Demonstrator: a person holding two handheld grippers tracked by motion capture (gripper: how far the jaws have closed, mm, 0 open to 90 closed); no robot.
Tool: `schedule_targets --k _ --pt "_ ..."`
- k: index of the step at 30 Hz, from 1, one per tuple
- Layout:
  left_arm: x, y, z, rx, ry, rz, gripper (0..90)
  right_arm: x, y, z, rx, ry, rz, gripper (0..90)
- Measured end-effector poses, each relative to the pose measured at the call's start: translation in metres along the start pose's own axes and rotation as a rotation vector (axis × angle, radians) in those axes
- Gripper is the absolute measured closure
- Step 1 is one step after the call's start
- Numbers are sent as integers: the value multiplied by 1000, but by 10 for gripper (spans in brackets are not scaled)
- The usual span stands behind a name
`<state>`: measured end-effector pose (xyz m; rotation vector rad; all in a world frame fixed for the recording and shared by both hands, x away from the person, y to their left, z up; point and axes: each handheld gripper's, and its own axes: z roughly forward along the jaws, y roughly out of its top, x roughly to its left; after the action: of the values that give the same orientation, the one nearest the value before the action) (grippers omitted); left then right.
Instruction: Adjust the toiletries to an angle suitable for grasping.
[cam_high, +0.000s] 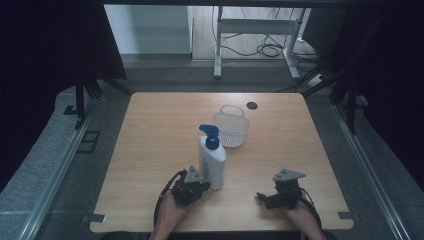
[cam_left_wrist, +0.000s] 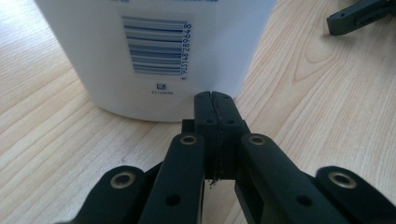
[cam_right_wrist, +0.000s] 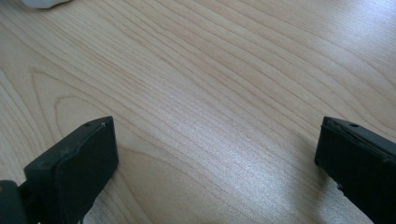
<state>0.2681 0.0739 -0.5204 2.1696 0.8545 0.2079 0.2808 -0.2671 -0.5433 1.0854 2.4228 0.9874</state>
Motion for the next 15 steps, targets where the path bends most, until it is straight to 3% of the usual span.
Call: schedule_targets --k 15 --pt "-2 11 12 1 -10 14 893 0 0 0 0 0 0 0"
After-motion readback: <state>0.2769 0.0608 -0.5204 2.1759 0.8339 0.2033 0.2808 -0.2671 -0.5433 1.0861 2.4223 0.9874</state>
